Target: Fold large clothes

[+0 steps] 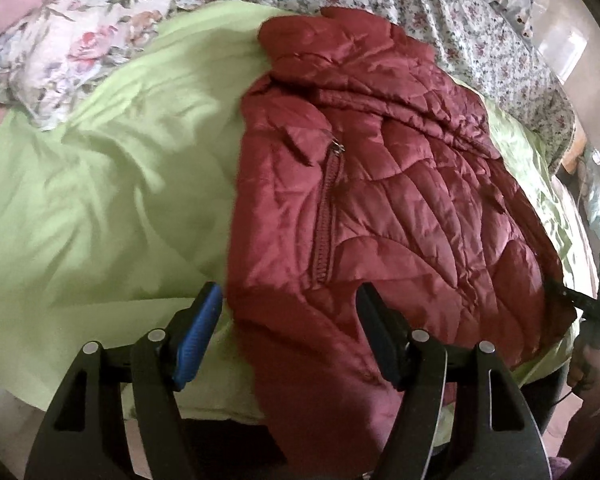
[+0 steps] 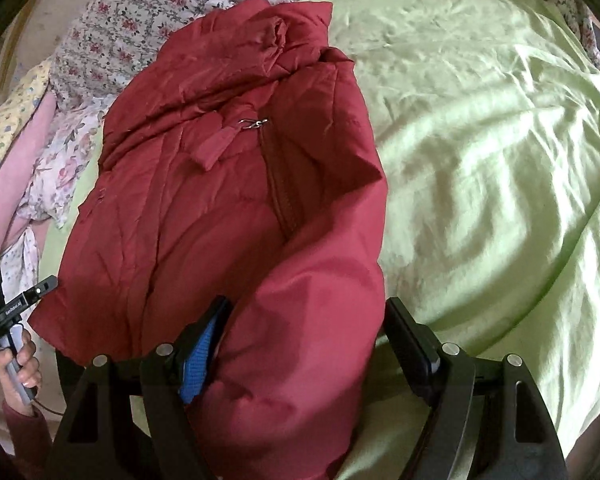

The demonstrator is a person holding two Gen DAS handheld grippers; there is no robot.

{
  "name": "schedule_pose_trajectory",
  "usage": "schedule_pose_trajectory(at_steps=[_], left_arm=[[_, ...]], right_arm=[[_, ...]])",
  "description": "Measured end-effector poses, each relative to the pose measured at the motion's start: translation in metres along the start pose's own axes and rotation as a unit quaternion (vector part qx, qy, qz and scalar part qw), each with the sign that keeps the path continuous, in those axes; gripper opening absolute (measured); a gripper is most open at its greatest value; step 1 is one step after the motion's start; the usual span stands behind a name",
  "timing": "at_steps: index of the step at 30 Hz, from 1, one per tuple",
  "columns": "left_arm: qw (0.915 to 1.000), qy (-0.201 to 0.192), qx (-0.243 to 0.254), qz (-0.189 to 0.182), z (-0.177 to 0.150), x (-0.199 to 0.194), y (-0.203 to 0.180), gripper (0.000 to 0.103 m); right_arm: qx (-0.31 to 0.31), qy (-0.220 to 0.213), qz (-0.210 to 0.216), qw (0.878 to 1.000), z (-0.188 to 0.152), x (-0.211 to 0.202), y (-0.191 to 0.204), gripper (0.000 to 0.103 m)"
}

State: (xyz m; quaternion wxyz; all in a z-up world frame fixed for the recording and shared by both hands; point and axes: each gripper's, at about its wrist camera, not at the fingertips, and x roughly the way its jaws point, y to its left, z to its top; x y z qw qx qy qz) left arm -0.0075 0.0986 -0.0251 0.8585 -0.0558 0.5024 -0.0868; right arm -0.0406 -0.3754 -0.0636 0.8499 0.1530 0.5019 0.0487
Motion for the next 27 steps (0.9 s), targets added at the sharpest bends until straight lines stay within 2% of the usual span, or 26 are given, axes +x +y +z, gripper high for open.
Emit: schedule_pose_trajectory(at_steps=[2,4,6,8,16,18,20,22,24,25,27], left_arm=[[1.0000,0.000,-0.002,0.000,-0.001,0.000,0.003,0.070],[0.9997,0.023,-0.007,0.001,-0.002,0.010,0.007,0.072],[0.9986,0.049,-0.012,-0.016,-0.007,0.019,0.009,0.072],[0.9980,0.057,-0.008,-0.026,-0.012,0.021,0.008,0.072],[0.9977,0.057,0.022,-0.030,-0.022,0.017,0.004,0.071],[0.9977,0.052,0.031,-0.029,-0.023,0.015,0.003,0.066],[0.9975,0.049,0.039,-0.035,-0.023,0.013,0.004,0.063],[0.9970,0.043,0.042,-0.049,-0.022,0.009,0.004,0.058],[0.9950,0.034,0.037,-0.086,-0.020,0.004,0.005,0.042],[0.9939,0.030,0.033,-0.101,-0.019,0.002,0.004,0.042],[0.9934,0.026,0.035,-0.106,-0.018,0.003,0.003,0.042]], right_arm=[[-0.001,-0.002,0.002,1.000,0.000,-0.001,0.001,0.079],[-0.003,-0.001,0.004,1.000,-0.001,0.000,0.004,0.079],[-0.008,0.001,0.002,1.000,-0.002,0.001,0.007,0.079],[-0.011,0.003,0.002,1.000,-0.003,0.002,0.009,0.079],[-0.014,0.004,0.016,1.000,-0.007,0.002,0.006,0.078],[-0.020,0.001,0.019,1.000,-0.010,-0.001,0.007,0.066],[-0.022,0.001,0.023,0.999,-0.012,-0.004,0.007,0.061],[-0.020,0.000,0.028,0.999,-0.013,-0.006,0.005,0.059],[-0.017,-0.001,0.032,0.999,-0.014,-0.006,0.004,0.058],[-0.017,-0.002,0.033,0.999,-0.014,-0.006,0.005,0.057],[-0.016,-0.005,0.038,0.999,-0.013,-0.006,0.005,0.056]])
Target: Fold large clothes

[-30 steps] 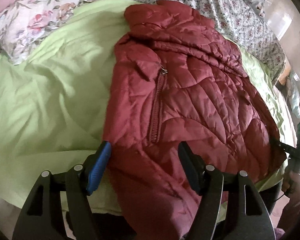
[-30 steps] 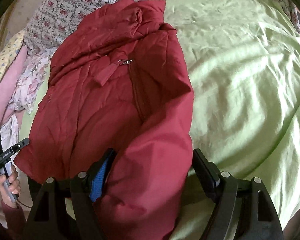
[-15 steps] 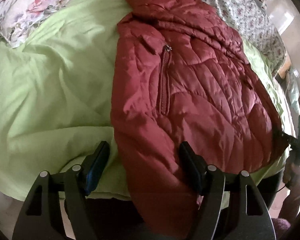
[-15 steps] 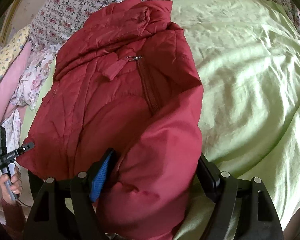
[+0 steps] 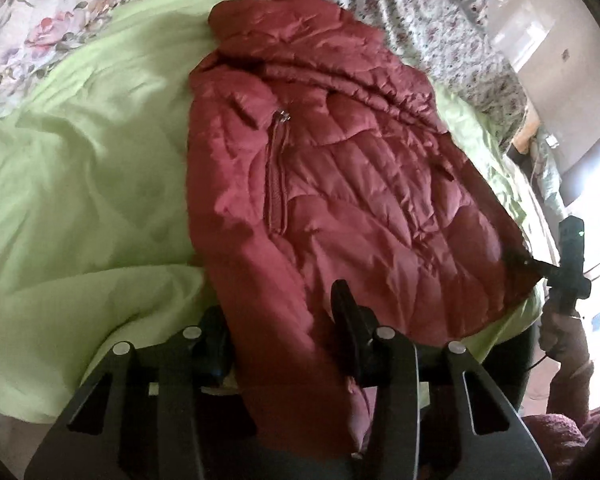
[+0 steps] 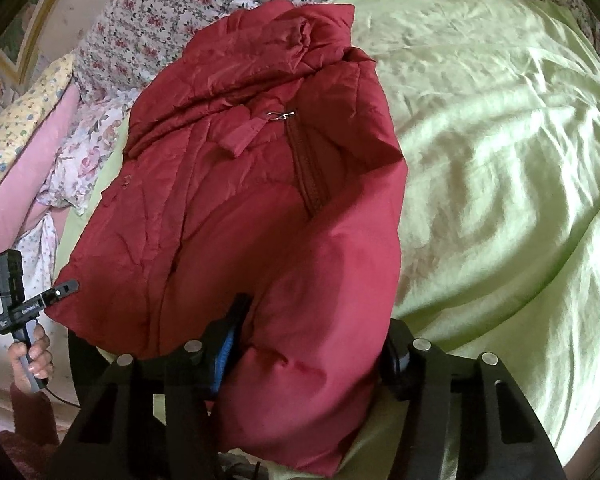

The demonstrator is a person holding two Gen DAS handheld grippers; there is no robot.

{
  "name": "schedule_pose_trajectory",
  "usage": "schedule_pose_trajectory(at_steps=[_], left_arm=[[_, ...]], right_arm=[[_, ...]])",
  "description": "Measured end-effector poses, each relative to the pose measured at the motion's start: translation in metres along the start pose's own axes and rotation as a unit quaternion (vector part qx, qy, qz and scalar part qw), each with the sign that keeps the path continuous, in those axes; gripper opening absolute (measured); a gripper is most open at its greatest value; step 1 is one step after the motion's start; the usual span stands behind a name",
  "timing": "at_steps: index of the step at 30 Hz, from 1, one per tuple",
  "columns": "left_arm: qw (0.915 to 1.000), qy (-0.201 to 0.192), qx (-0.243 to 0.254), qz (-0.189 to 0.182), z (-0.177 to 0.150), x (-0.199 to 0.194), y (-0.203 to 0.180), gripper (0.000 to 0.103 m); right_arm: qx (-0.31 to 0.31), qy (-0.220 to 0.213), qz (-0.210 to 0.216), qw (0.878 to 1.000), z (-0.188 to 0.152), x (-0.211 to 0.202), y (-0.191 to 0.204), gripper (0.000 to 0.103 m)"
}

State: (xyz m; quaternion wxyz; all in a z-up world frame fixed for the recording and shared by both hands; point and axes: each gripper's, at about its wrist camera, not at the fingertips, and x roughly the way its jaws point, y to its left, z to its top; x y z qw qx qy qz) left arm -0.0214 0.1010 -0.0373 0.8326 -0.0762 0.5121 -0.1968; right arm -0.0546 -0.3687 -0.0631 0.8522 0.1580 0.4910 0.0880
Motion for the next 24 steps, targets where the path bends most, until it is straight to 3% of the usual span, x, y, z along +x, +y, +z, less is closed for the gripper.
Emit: schedule_pose_trajectory(at_steps=[5,9,18,24], left_arm=[[0.9997,0.024,-0.002,0.001,-0.007,0.011,0.003,0.041],[0.9999,0.006,0.008,-0.005,-0.010,0.002,0.000,0.021],[0.9987,-0.041,0.016,-0.026,-0.008,-0.029,-0.002,0.016],[0.9952,-0.084,0.003,-0.050,0.021,-0.048,0.000,0.015]], right_arm=[[0.000,-0.013,0.009,1.000,-0.003,-0.006,0.002,0.045],[-0.013,-0.018,0.008,1.000,-0.005,-0.012,0.006,0.034],[-0.026,-0.036,0.048,0.998,-0.010,-0.031,0.013,0.029],[-0.027,-0.064,0.086,0.994,-0.001,-0.043,0.013,0.027]])
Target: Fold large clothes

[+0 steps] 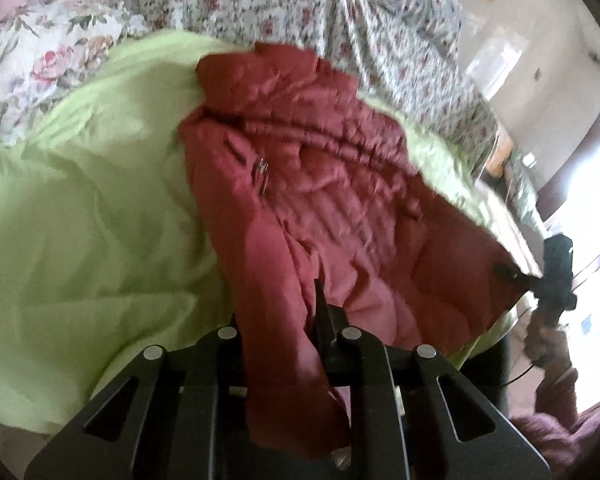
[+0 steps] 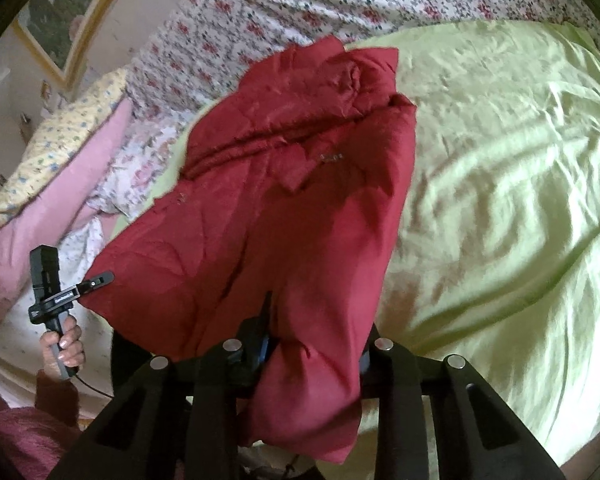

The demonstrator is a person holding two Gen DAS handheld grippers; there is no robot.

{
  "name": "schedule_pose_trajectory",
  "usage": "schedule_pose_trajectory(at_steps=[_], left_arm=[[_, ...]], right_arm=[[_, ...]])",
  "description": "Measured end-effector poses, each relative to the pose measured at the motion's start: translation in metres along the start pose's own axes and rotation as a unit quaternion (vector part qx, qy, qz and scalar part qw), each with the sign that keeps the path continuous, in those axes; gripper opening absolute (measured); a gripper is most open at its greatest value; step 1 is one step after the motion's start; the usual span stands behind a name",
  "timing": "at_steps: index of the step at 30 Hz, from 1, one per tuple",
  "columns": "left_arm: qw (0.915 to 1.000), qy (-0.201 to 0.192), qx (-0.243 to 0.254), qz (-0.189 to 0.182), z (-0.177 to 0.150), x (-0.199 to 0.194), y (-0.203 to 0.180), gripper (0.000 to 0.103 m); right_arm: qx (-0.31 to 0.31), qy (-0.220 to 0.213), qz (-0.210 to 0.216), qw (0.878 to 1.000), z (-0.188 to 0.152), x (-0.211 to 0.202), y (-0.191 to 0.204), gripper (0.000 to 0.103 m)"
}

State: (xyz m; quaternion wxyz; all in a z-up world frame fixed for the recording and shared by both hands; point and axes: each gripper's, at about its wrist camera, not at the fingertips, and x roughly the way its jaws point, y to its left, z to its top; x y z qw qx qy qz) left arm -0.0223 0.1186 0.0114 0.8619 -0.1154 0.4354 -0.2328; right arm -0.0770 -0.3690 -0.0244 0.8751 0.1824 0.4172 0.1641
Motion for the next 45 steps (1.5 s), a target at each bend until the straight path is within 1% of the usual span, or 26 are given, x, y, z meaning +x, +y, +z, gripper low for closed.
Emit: schedule_pose_trajectory(at_steps=[3,6,8,11,17,23,28,35,42,45], left_arm=[[0.9996,-0.027,0.000,-0.003,0.013,-0.007,-0.007,0.015],[0.9984,-0.055,-0.006,-0.006,0.029,-0.010,-0.012,0.015],[0.9979,-0.064,-0.008,0.002,0.036,-0.008,-0.013,0.015],[0.9975,-0.068,-0.008,0.019,0.048,0.000,-0.013,0.015],[0.9970,-0.067,-0.011,0.038,0.064,0.014,-0.012,0.015],[0.9957,-0.080,-0.022,0.041,0.089,0.018,-0.009,0.015],[0.9933,-0.099,-0.037,0.047,0.116,0.025,-0.005,0.016],[0.9898,-0.116,-0.041,0.071,0.151,0.048,-0.006,0.016],[0.9874,-0.126,-0.050,0.083,0.185,0.074,0.006,0.016],[0.9857,-0.128,-0.059,0.092,0.201,0.087,0.012,0.016]], right_arm=[[0.002,-0.026,0.018,1.000,0.010,-0.004,0.003,0.026],[-0.010,-0.051,0.016,0.998,0.024,-0.006,0.007,0.026],[-0.012,-0.063,0.013,0.998,0.031,-0.006,0.006,0.026],[-0.014,-0.075,-0.006,0.997,0.043,-0.001,0.003,0.026],[-0.014,-0.093,-0.013,0.995,0.064,0.009,0.001,0.026],[-0.026,-0.118,-0.024,0.992,0.088,0.010,0.002,0.025],[-0.008,-0.138,-0.027,0.990,0.115,0.016,-0.009,0.025],[0.004,-0.159,-0.038,0.987,0.153,0.038,-0.014,0.025],[0.001,-0.175,-0.051,0.983,0.189,0.062,-0.017,0.025],[0.000,-0.189,-0.058,0.980,0.209,0.074,-0.019,0.025]])
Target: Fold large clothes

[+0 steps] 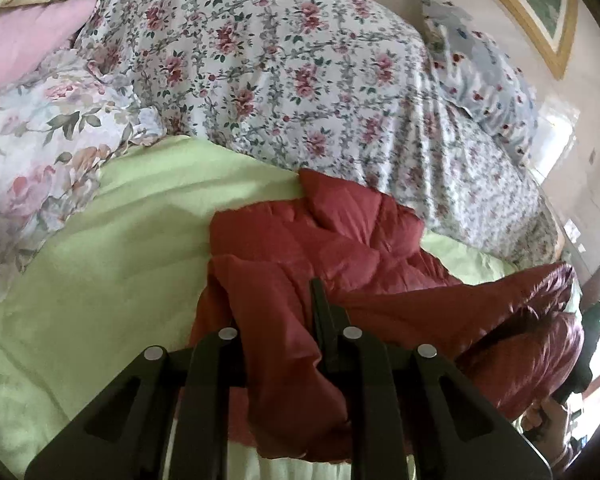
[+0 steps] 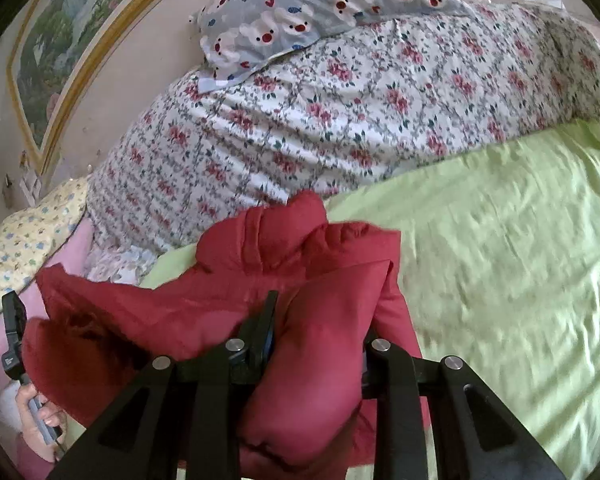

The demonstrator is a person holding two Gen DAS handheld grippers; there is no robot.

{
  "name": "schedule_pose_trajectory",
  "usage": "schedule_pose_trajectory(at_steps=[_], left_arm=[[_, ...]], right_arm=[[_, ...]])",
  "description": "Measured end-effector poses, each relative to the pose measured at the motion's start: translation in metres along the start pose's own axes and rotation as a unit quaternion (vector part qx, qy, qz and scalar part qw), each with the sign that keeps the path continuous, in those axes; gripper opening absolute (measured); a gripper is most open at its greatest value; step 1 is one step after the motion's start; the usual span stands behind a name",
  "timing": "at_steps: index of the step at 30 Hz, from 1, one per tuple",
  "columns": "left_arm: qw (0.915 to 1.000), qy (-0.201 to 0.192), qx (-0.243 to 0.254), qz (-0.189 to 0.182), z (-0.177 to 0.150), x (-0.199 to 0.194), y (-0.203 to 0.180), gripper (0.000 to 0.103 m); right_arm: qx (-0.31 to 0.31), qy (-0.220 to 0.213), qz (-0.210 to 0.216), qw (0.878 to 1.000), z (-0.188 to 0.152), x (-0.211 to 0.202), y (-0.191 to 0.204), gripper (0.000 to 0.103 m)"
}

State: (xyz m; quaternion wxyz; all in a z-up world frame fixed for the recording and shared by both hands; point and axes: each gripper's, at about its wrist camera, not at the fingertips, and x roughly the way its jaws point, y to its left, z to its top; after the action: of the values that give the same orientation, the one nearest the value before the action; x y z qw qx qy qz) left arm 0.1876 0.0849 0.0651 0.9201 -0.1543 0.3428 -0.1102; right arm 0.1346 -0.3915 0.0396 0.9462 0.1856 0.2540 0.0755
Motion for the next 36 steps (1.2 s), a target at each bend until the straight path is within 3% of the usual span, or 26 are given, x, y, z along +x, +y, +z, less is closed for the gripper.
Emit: schedule_pose_trajectory(at_steps=[5,9,17,25,31,36], left_arm=[[0.9993,-0.005,-0.023,0.031,0.017,0.033,0.008,0.016],[0.9981,0.004,-0.052,0.034,0.025,0.061,0.018,0.016],[0.9972,0.011,-0.027,0.069,0.045,0.120,0.009,0.017],[0.9950,0.039,-0.047,0.079,0.043,0.180,0.025,0.020],[0.9952,0.041,-0.049,0.074,0.045,0.180,0.026,0.021],[0.9971,0.021,-0.047,0.055,0.037,0.138,0.027,0.038]], right_arm=[[0.011,-0.012,-0.028,0.999,0.016,0.032,-0.008,0.026],[0.025,-0.009,-0.047,0.999,0.022,0.062,-0.019,0.026],[0.021,-0.001,-0.087,0.996,0.030,0.113,-0.029,0.026],[0.014,0.018,-0.116,0.993,0.024,0.164,-0.043,0.026],[0.016,0.038,-0.130,0.991,0.026,0.186,-0.045,0.027],[0.015,0.041,-0.133,0.990,0.024,0.192,-0.047,0.027]])
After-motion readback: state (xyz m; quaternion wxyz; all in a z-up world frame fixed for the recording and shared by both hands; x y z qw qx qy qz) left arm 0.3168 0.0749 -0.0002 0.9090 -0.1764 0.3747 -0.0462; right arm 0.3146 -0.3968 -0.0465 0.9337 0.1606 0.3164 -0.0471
